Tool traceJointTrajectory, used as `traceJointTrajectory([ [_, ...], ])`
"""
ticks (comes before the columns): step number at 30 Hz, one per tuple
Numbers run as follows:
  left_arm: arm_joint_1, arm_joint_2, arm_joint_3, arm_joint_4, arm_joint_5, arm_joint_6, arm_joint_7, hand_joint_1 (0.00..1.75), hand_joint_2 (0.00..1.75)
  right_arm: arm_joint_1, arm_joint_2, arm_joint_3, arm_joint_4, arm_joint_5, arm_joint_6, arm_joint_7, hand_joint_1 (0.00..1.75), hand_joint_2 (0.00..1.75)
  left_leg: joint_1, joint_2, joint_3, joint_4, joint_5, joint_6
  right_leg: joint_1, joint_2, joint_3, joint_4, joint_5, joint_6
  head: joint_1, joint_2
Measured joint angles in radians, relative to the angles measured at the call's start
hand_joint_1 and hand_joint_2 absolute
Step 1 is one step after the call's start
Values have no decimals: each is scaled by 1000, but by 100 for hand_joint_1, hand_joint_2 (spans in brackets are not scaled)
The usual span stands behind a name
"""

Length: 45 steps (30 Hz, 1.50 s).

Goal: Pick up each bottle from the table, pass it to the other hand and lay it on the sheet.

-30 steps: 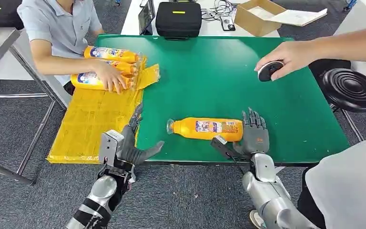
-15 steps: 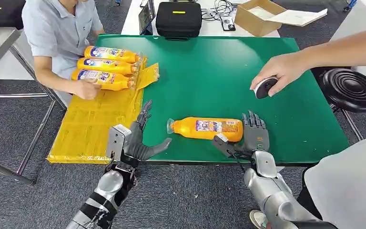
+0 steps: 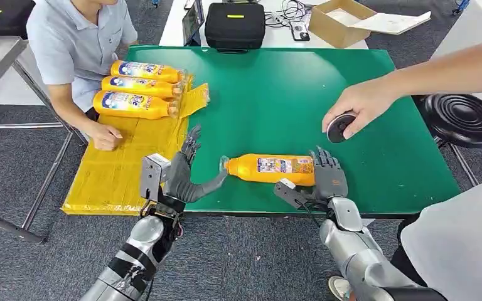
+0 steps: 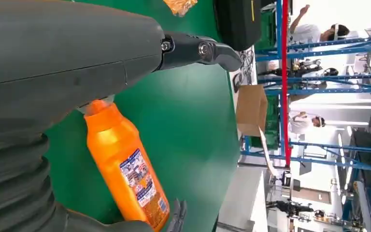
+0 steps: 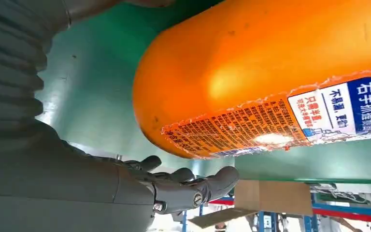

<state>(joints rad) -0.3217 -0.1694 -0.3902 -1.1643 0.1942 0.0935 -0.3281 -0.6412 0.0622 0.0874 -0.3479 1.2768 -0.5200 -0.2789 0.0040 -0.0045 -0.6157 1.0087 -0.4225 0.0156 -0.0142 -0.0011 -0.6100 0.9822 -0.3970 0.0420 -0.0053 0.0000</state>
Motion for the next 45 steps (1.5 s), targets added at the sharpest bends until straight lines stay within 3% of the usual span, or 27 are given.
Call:
traceJointTrajectory([
  [10,-1,0,0,3,11,0,-8,0,175,-5,0,2,8,-8,16,-21,0,175,0,0,0,0,0,0,0,0,0,0,0,0,0,0],
  [14,-7,2,5,3,37,-12,-8,0,175,-31,6,1,12,-51,141,51,0,175,0,1,2,0,0,0,0,0,1,0,0,-1,0,0],
  [15,-11,3,9,3,37,-15,-8,0,175,-36,8,1,14,-61,165,70,16,175,0,1,2,0,0,0,0,0,1,0,1,-2,0,0],
  [16,-15,4,11,2,37,-19,-8,0,175,-41,10,0,16,-67,189,91,169,175,0,1,3,0,0,0,0,0,1,0,1,-2,0,0],
  [17,-18,5,12,1,35,-20,-8,0,175,-47,11,-1,18,-73,217,110,175,175,0,1,4,0,0,0,0,0,2,0,1,-2,0,0],
  [21,-30,8,19,0,35,-42,-8,0,175,-67,8,-13,21,-104,349,166,175,175,0,1,9,0,0,0,0,0,7,-1,1,-2,0,0],
  [24,-37,10,23,0,34,-48,-8,0,175,-74,-3,-22,24,-116,382,159,175,175,0,0,12,0,0,0,0,0,11,-1,1,-2,0,0],
  [45,-48,19,61,-2,32,-55,-26,0,175,-37,-19,-75,35,-184,267,-23,175,175,0,1,12,0,0,0,0,0,12,0,1,-2,0,0],
])
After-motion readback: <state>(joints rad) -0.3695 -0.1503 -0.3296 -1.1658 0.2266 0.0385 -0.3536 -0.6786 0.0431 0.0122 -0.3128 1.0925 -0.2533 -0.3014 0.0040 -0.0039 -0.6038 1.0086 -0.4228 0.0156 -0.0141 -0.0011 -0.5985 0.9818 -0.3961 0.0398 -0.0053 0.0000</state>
